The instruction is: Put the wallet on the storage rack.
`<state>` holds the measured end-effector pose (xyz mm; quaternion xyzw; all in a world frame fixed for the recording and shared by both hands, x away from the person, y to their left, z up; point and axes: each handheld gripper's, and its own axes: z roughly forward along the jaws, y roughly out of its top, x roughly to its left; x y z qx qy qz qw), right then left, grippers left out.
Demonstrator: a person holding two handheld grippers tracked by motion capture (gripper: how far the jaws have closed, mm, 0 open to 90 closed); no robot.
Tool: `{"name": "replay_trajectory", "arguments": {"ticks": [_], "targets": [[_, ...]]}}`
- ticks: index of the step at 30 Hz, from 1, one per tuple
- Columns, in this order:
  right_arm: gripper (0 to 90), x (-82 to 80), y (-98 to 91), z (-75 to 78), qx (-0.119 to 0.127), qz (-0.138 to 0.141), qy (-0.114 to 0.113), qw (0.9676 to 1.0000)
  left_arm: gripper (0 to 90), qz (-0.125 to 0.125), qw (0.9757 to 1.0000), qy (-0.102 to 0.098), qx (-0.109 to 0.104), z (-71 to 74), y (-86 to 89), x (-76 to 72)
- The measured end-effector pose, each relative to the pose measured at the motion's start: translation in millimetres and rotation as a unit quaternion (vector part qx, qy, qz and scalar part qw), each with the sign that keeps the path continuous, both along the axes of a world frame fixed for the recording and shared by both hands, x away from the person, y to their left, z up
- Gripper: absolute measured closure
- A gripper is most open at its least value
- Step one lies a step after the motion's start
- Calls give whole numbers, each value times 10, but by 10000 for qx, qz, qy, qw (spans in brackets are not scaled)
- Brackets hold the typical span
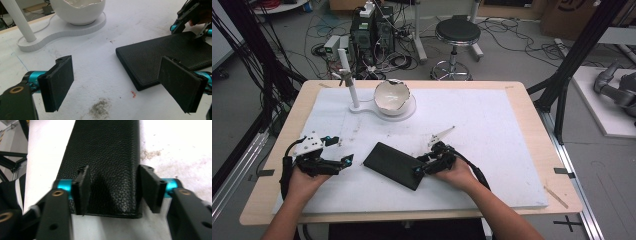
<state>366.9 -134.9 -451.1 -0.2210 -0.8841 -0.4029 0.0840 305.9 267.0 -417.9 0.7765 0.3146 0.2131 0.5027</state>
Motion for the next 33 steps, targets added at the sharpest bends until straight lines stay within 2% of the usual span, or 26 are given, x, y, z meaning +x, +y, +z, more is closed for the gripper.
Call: {"name": "replay_trajectory", "arguments": {"ticks": [5,10,12,20,22,24,29,33], "targets": [[558,33,-29,-10,57,-64,142,9999,136,2,10000,-2,-5,-1,-2,-4],[669,24,-42,12,59,-112,51,9999,136,21,10000,2,6,-3,-9,-8],[755,0,-39,45,34,-110,-129,9999,136,21,10000,2,17,-3,-7,-9],[811,-34,-38,86,0,-10,-362,9993,136,5,10000,-13,-32,4,5,-13],[817,-43,-56,122,95,2,-345,9994,136,1,10000,-15,-46,6,14,-13],[824,-70,-76,184,199,7,-479,9987,136,2,10000,-20,-78,9,27,-13],[833,-153,-127,395,322,63,-914,9953,136,-122,9987,-62,-483,29,70,-10],[838,-214,-165,540,315,181,-1246,9915,136,-121,9984,-44,-546,29,72,-14]]}}
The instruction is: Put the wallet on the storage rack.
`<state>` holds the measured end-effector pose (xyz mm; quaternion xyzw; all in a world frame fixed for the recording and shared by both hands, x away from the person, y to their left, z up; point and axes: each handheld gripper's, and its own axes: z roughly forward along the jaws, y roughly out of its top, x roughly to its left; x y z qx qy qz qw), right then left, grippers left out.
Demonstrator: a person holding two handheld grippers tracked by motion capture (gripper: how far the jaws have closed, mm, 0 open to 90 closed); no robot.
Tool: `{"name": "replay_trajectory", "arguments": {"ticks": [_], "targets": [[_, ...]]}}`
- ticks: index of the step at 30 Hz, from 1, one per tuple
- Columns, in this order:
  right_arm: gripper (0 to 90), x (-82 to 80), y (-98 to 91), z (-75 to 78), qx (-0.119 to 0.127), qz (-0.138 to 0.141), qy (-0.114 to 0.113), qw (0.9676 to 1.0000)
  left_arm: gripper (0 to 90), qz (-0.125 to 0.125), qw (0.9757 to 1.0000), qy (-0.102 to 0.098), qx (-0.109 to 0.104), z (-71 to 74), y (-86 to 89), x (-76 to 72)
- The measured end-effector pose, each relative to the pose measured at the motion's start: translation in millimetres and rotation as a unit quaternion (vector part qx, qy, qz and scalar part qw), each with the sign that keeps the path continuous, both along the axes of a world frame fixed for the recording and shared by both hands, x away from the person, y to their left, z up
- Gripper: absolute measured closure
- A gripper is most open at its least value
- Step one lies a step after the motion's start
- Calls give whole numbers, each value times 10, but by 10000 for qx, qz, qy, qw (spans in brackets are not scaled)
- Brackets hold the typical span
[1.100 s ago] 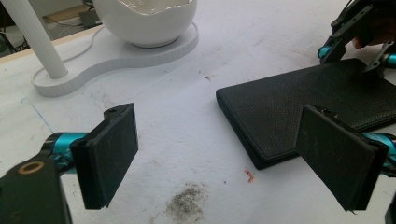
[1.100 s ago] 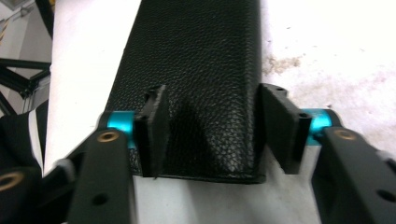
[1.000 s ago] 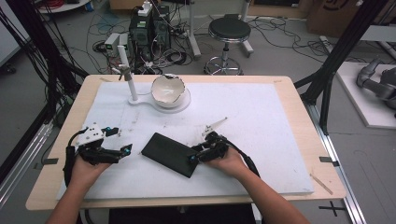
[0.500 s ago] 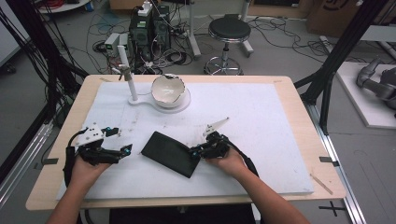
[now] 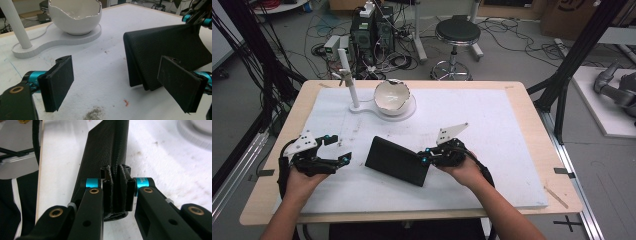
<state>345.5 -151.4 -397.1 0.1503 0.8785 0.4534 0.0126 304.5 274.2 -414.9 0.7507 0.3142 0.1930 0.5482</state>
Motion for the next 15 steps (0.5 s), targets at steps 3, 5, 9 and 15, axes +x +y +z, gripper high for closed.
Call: {"name": "replay_trajectory", "arguments": {"ticks": [3,5,9,15], "targets": [[840,-23,-37,80,25,11,-209,9998,136,-12,10000,6,-2,1,-12,-1],[841,-26,-69,130,48,-13,-331,9994,136,-20,10000,12,-2,0,-22,-1],[842,-45,-137,223,130,-60,-502,9986,136,-73,10000,11,1,0,-35,1],[842,-72,-227,366,238,-46,-819,9963,136,-239,9997,-11,-109,23,-64,15]]}}
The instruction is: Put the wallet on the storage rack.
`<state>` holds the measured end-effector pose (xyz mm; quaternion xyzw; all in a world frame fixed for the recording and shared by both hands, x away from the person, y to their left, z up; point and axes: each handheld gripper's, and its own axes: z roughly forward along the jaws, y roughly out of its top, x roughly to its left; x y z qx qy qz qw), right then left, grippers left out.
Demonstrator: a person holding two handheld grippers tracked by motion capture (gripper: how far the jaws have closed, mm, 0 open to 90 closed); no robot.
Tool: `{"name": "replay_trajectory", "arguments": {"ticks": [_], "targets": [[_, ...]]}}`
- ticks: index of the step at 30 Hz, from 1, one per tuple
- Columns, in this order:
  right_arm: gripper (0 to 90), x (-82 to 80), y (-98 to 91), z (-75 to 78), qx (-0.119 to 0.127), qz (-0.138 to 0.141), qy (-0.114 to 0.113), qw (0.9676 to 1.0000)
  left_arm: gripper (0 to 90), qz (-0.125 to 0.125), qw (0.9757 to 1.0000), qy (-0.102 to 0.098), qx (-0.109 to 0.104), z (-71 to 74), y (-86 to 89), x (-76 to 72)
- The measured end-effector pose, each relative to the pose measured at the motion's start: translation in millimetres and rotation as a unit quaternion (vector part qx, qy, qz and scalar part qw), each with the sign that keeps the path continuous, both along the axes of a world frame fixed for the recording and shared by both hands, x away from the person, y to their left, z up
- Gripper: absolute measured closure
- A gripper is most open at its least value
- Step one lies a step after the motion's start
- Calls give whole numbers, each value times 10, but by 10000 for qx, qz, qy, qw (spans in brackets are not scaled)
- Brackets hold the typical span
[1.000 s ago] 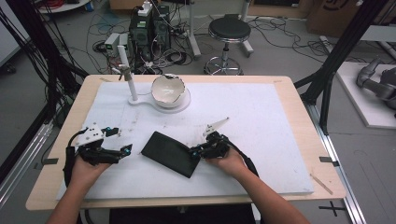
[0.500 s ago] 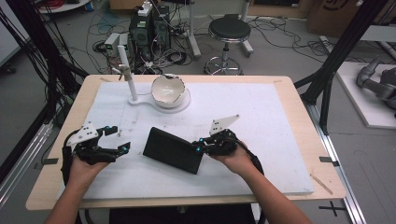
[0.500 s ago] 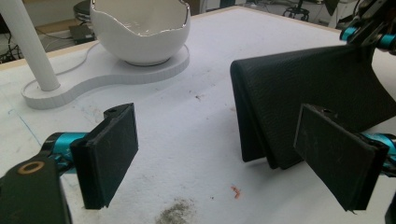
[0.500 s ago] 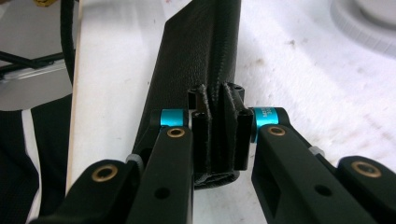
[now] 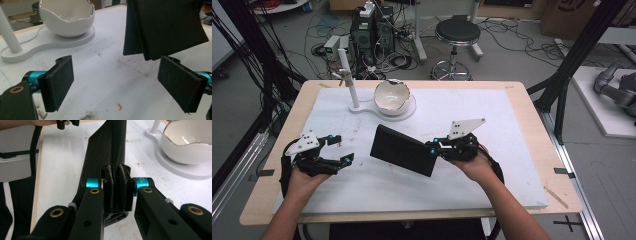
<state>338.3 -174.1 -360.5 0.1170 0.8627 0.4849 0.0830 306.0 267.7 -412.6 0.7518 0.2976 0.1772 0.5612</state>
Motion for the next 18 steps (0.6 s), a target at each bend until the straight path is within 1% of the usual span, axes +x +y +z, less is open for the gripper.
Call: {"name": "replay_trajectory", "arguments": {"ticks": [1,3,4,5,6,7,8,9,10,13,14,16,17,18], "targets": [[842,-1,-11,15,12,12,-16,10000,136,-62,10000,-17,-45,13,-6,6],[842,-6,-25,31,33,45,-58,10000,136,-212,9996,-10,-209,46,-27,22],[842,-9,-30,35,15,65,-107,9999,136,-430,9985,-18,-342,69,-42,35],[841,-12,-28,38,38,107,-76,9999,136,-607,9972,0,-439,82,-56,42],[841,-12,-28,38,40,148,-95,9998,136,-792,9958,24,-461,102,-77,46],[841,-20,-27,38,36,177,-141,9997,136,-920,9948,7,-435,122,-107,44],[841,-25,-23,39,37,242,-131,9996,136,-1055,9936,-4,-411,136,-135,44],[841,-34,-21,41,45,271,-191,9994,136,-1173,9922,24,-412,146,-162,47],[841,-45,-22,45,29,339,-230,9992,136,-1244,9914,37,-398,155,-188,50],[842,-74,-25,62,62,550,-346,9979,136,-1390,9894,92,-405,165,-268,65],[842,-88,-24,68,82,582,-382,9975,136,-1451,9886,99,-397,168,-292,69],[842,-120,-27,79,86,724,-465,9963,136,-1510,9878,131,-357,176,-342,78],[842,-120,-27,79,86,724,-465,9963,136,-1568,9869,122,-369,178,-366,85],[842,-126,-28,80,78,782,-497,9957,136,-1603,9863,121,-366,182,-389,91]]}}
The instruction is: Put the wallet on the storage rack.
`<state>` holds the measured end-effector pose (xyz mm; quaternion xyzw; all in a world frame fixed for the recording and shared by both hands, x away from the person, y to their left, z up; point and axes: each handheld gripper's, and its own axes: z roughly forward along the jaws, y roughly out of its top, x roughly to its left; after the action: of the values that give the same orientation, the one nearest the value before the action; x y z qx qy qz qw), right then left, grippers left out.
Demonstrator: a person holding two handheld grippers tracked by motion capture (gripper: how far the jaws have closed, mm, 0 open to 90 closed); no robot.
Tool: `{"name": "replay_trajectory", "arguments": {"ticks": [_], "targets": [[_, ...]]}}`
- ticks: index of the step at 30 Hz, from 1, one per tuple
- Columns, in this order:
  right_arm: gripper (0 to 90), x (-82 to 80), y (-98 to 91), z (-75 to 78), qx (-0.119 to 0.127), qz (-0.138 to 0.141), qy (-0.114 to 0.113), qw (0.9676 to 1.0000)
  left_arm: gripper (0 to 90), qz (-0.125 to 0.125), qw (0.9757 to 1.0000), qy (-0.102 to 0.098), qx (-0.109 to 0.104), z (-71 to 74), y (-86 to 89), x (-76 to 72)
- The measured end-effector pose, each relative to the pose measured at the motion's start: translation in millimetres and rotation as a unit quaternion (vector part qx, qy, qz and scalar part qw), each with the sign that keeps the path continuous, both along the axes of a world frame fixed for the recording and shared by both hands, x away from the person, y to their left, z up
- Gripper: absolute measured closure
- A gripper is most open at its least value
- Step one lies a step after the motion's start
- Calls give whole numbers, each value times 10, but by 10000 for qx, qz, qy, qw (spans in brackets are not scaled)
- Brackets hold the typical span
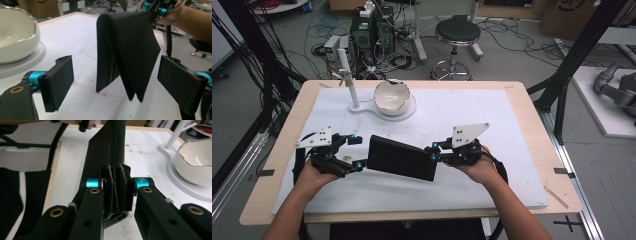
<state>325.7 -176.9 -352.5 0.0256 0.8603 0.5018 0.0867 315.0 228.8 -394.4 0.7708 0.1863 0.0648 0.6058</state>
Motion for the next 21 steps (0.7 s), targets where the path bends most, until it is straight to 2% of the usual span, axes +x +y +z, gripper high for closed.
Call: {"name": "replay_trajectory", "arguments": {"ticks": [3,6,8,10,11,12,13,14,15,18,21], "targets": [[841,-30,0,3,3,136,-34,9999,136,-180,9998,36,47,-1,-76,30],[841,-53,0,8,13,212,-62,9998,136,-416,9989,154,139,-45,-167,68],[841,-60,1,7,3,255,-69,9997,136,-607,9977,253,190,-81,-239,87],[841,-65,5,-1,-15,288,-60,9996,148,-904,9953,318,147,-104,-309,88],[841,-66,10,-10,-18,274,-67,9996,204,-1021,9942,314,159,-107,-338,79],[841,-59,12,-26,-74,243,-30,9997,386,-1135,9930,274,191,-106,-363,63],[841,-59,12,-26,-74,243,-30,9997,386,-1082,9935,160,305,-99,-374,40],[840,-35,-12,-43,-65,205,16,9998,568,-1058,9937,130,360,-94,-369,27],[840,-35,-12,-43,-65,205,16,9998,568,-1062,9936,135,353,-87,-359,20],[838,13,-54,-83,84,129,69,9999,734,-1096,9933,75,349,-55,-347,-12],[833,28,-58,-106,151,107,192,9996,747,-1039,9933,6,513,6,-349,-40]]}}
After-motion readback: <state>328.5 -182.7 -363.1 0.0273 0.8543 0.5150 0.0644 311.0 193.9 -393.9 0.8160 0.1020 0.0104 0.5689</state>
